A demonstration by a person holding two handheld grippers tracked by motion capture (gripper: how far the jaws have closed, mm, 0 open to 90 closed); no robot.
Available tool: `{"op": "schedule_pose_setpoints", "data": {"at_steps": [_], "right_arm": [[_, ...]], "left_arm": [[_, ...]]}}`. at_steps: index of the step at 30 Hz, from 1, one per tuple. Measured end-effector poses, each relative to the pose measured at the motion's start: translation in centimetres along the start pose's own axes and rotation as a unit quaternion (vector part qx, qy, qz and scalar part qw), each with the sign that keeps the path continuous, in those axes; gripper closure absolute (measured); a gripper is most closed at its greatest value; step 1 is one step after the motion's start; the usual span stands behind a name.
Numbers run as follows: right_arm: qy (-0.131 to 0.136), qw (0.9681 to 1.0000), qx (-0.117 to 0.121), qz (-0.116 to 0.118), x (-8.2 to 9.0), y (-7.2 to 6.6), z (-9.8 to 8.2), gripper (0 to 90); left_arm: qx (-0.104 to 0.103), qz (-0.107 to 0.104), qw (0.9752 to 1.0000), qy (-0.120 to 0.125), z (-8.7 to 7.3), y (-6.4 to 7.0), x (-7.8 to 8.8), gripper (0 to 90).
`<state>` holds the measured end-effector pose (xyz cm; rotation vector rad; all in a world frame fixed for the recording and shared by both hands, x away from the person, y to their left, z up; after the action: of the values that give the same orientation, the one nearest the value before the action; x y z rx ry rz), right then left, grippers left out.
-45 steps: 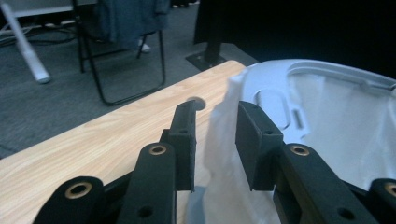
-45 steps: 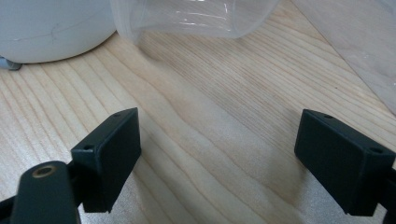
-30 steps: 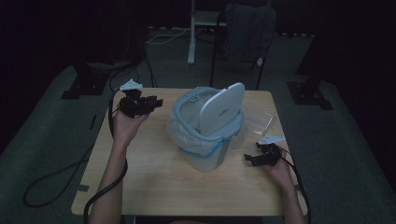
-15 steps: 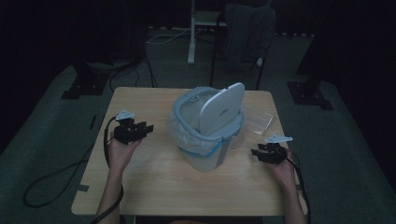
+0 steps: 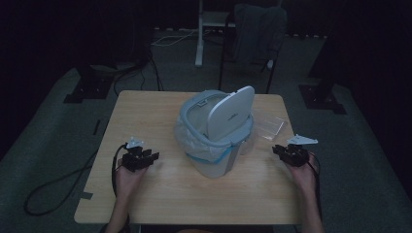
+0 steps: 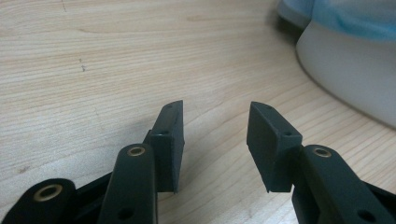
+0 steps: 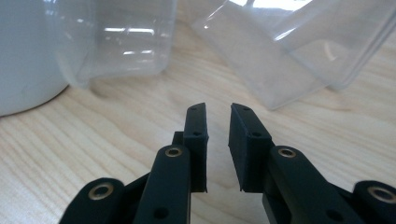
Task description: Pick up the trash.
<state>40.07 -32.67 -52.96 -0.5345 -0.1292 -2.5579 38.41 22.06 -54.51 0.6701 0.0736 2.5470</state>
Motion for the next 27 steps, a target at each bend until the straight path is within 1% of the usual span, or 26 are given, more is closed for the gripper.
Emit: {"op": "schedule_pose_setpoints", "data": {"at_steps": [1, 2, 3, 5, 7, 11, 14, 16, 18, 20, 23, 27], "right_arm": [[0.003, 1.0000, 0.002, -0.004, 0.1, 0.1, 0.2, 76.0], [0.004, 1.0000, 0.003, -0.006, 0.1, 0.2, 0.4, 74.0], [0.008, 0.9999, 0.004, -0.013, 0.2, 0.4, 0.8, 71.1], [0.009, 0.9997, 0.008, -0.021, 0.3, 0.7, 1.4, 71.1], [0.015, 0.9994, 0.011, -0.029, 0.4, 1.1, 2.1, 71.8], [0.031, 0.9984, 0.006, -0.048, 0.6, 2.2, 3.4, 73.0], [0.037, 0.9972, 0.001, -0.065, 0.5, 3.2, 4.1, 73.1], [0.043, 0.9964, -0.005, -0.073, 0.4, 3.8, 4.6, 73.1], [0.048, 0.9958, -0.005, -0.078, 0.2, 4.2, 5.0, 72.4], [0.050, 0.9953, -0.001, -0.082, 0.0, 4.5, 5.6, 71.4], [0.055, 0.9952, 0.010, -0.081, -0.5, 4.5, 6.7, 70.0], [0.057, 0.9955, 0.030, -0.070, -1.3, 4.2, 8.4, 69.4]], "left_arm": [[0.002, -0.002, 1.0000, 0.001, -0.1, 0.0, -0.1, 56.7], [0.003, -0.002, 1.0000, 0.001, -0.2, -0.1, -0.2, 56.5], [0.004, -0.002, 1.0000, -0.001, -0.4, -0.1, -0.3, 56.5], [0.006, 0.002, 1.0000, -0.003, -0.7, -0.1, -0.5, 56.5], [0.005, 0.001, 0.9999, -0.009, -1.0, 0.0, -0.7, 56.5], [-0.004, -0.001, 0.9999, -0.012, -1.2, 0.3, -1.0, 56.4], [-0.006, -0.004, 0.9999, -0.012, -1.2, 0.3, -1.0, 56.1], [-0.004, -0.003, 0.9999, -0.011, -1.2, 0.3, -1.0, 56.0], [-0.003, -0.003, 1.0000, -0.009, -1.2, 0.2, -1.0, 56.0], [-0.003, -0.003, 0.9999, -0.009, -1.2, 0.2, -1.0, 56.0], [-0.003, -0.004, 0.9999, -0.009, -1.2, 0.2, -1.1, 55.8], [0.000, -0.006, 0.9999, -0.009, -1.2, 0.2, -1.1, 55.7]]}}
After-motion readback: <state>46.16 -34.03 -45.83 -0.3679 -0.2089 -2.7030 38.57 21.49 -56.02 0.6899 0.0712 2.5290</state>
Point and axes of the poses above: each handheld gripper's, and its own axes: x roughly backward along the jaws, z roughly out of its top, y roughly to its right, the point moved 3 cm from there along -x, roughly forward along the jaws, and after that the axes turned 15 degrees about y, right-handed, at the moved point
